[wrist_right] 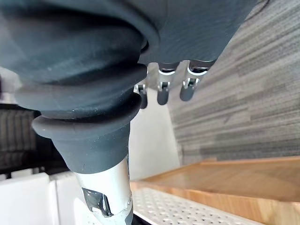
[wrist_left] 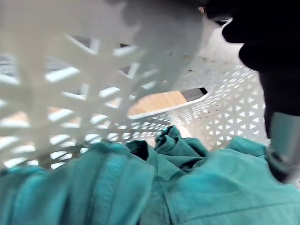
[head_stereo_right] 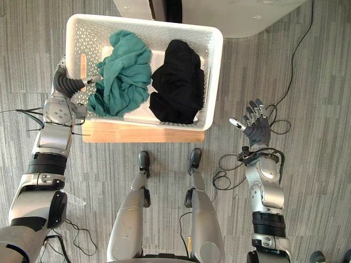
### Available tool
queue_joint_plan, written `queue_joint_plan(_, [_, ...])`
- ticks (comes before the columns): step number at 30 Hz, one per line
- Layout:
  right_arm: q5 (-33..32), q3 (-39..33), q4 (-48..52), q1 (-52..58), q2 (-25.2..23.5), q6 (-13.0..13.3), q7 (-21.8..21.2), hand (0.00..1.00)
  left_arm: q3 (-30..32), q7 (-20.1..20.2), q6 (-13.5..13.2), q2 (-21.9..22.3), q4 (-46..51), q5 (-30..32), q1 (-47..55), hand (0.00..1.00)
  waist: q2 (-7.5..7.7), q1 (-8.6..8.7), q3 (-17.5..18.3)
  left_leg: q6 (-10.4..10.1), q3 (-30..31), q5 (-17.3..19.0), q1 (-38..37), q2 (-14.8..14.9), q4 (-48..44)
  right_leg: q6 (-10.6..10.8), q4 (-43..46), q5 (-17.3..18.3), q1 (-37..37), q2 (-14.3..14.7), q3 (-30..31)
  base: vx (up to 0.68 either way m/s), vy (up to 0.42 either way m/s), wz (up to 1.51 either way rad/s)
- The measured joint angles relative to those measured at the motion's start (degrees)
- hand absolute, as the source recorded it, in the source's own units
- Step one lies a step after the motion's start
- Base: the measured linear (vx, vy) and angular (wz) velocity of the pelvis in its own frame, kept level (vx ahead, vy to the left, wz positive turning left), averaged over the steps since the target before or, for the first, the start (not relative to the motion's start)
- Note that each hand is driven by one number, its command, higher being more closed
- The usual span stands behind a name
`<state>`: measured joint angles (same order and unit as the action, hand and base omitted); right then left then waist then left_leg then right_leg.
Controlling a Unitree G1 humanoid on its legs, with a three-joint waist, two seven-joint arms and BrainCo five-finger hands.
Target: Pick up the laundry basket with both hands and put the clothes into the washing machine.
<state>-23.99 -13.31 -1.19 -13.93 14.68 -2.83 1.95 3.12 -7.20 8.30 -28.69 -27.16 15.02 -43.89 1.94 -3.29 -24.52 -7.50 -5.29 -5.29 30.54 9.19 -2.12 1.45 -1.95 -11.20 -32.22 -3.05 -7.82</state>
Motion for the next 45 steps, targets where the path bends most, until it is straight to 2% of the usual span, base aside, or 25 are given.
queue_joint_plan(3, [0.0,0.1,-0.1,-0.7,0.1,-0.1,-1.0,0.00,-2.1,1.6,-0.3,-1.4,0.1,2.2,-0.1,0.00,0.02,-0.65,0.0,0.0,0.0,0.0,0.1,0.0,-0.1,0.0,0.0,0.0,-0.2,0.0,0.1,0.00,0.000,0.00])
queue_joint_plan(7, [-0.8,0.1,0.1,-2.6,0.4,0.0,-0.9,0.00,-2.9,1.9,-1.1,-2.8,-0.3,3.8,-0.2,0.00,0.10,-0.67,0.1,0.0,-0.2,0.0,0.9,-0.1,-0.3,0.2,0.4,-0.1,-1.2,-0.1,0.3,-0.01,0.001,-0.02])
queue_joint_plan(10, [-4.1,0.0,1.0,-4.7,0.6,0.4,-0.4,0.00,-2.9,1.9,-1.4,-3.3,-1.3,3.9,-0.6,0.00,0.10,-0.64,0.1,0.0,-0.5,0.1,1.1,0.0,-0.7,0.2,0.7,-0.1,-1.5,-0.1,0.6,-0.03,0.001,-0.05])
queue_joint_plan(12, [-8.3,0.0,4.1,-5.7,1.1,2.5,0.8,0.00,-3.0,2.1,-1.2,-3.4,-3.1,3.9,-1.5,0.00,0.10,-0.60,0.1,0.0,-0.6,0.1,1.2,0.0,-0.9,0.2,0.9,-0.2,-1.6,-0.1,0.7,0.00,0.000,0.00])
queue_joint_plan(15, [-10.4,-0.3,7.5,-7.3,2.0,4.9,1.7,0.00,-3.1,2.9,-0.6,-3.5,-4.7,4.2,-2.3,0.00,0.19,-0.53,0.2,0.0,-1.0,0.1,1.4,0.0,-1.0,0.4,1.2,-0.3,-2.2,-0.1,1.3,-0.02,-0.002,-0.06])
queue_joint_plan(23, [-12.1,-0.2,9.1,-8.9,2.2,5.4,2.0,0.00,-3.6,3.1,-0.6,-3.3,-4.9,4.2,-2.4,0.00,0.21,-0.39,0.3,0.1,-1.0,0.1,1.5,-0.1,-1.1,0.5,1.2,-0.4,-2.1,-0.2,1.3,0.00,0.000,0.00])
queue_joint_plan(28, [-7.5,0.3,5.1,-11.7,3.3,2.6,2.4,0.00,-3.7,2.9,-0.6,-2.9,-4.9,4.1,-2.9,0.00,0.22,-0.29,0.3,0.1,-0.4,0.1,1.9,-0.1,-1.8,0.5,1.4,-0.4,-2.1,-0.2,0.7,-0.01,-0.004,0.04])
queue_joint_plan(30, [-5.1,1.3,-1.2,-14.9,4.7,0.6,2.3,0.00,-4.2,2.9,-0.3,-2.3,-5.2,3.8,-3.6,0.00,0.21,-0.23,0.3,0.1,0.1,0.1,2.3,-0.1,-2.2,0.5,1.5,-0.4,-2.1,-0.2,0.2,-0.03,-0.009,0.08])
queue_joint_plan(36, [-0.8,4.7,-12.0,-22.1,4.8,-2.4,1.1,0.00,-5.4,2.9,-0.8,-1.7,-6.9,2.9,-5.3,0.00,0.21,-0.54,0.4,0.1,0.7,0.0,3.1,-0.2,-2.6,0.5,1.6,-0.4,-2.2,-0.3,-0.2,-0.02,-0.004,0.05])
queue_joint_plan(40, [4.0,6.0,-19.6,-26.2,4.8,-2.8,0.0,0.00,-5.5,2.9,-1.3,-0.7,-7.5,2.4,-6.8,0.00,0.19,-0.65,0.4,0.1,1.7,0.0,3.8,-0.2,-2.9,0.5,1.6,-0.4,-2.3,-0.3,-1.4,-0.02,-0.004,0.09])
queue_joint_plan(45, [3.9,9.3,-28.0,-32.6,5.0,-2.7,-1.9,0.00,-6.9,2.4,-1.7,-0.7,-9.6,1.7,-7.3,0.00,0.33,-0.62,2.9,0.2,2.0,-0.3,5.6,-0.2,-3.1,1.0,1.6,-0.8,-4.0,-0.5,-1.5,-0.03,0.009,0.02])
